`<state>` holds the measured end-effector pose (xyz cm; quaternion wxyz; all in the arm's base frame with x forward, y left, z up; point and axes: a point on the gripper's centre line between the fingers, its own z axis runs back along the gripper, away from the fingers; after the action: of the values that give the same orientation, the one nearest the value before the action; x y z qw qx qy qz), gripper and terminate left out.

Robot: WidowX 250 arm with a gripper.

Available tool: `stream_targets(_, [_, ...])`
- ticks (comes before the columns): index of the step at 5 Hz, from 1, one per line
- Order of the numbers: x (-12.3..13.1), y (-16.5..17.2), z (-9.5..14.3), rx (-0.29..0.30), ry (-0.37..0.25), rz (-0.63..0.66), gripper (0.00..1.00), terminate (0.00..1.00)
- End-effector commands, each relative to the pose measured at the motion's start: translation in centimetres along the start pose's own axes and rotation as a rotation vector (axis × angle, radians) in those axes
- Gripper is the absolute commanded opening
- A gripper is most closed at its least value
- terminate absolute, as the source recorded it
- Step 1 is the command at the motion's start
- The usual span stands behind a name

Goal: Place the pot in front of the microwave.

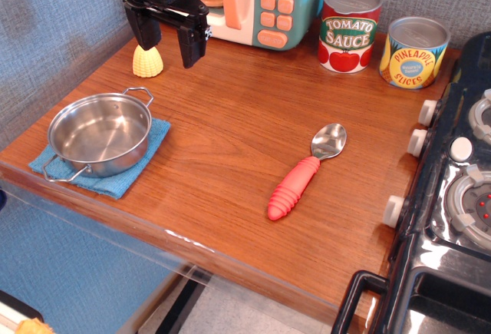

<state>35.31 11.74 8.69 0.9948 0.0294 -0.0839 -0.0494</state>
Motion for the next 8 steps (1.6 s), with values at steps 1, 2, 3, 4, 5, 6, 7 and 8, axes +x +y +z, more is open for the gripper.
stream_targets(1, [0.0, 0.0, 0.0, 0.000, 0.000, 0.000, 1.00, 0.00])
stream_targets(2, [-1.0, 0.1, -0.4, 0.010, -0.025, 0.061, 1.00, 0.00])
stream_targets(3, [-2.4, 0.1, -0.3, 0.016, -0.032, 0.062, 1.00, 0.00])
stream_targets(4, [-4.4, 0.2, 0.4, 0.009, -0.024, 0.049, 1.00, 0.00])
stream_targets(5, [-6.9, -0.2, 0.8, 0.015, -0.004, 0.038, 1.00, 0.00])
stream_targets(6, [-8.2, -0.9, -1.1, 0.007, 0.064, 0.026, 1.00, 0.00])
stream_targets(7, [-9.0, -1.8, -4.1, 0.017, 0.157, 0.006, 1.00, 0.00])
stream_targets(8, [-9.3, -2.6, -5.2, 0.023, 0.175, -0.009, 1.00, 0.00])
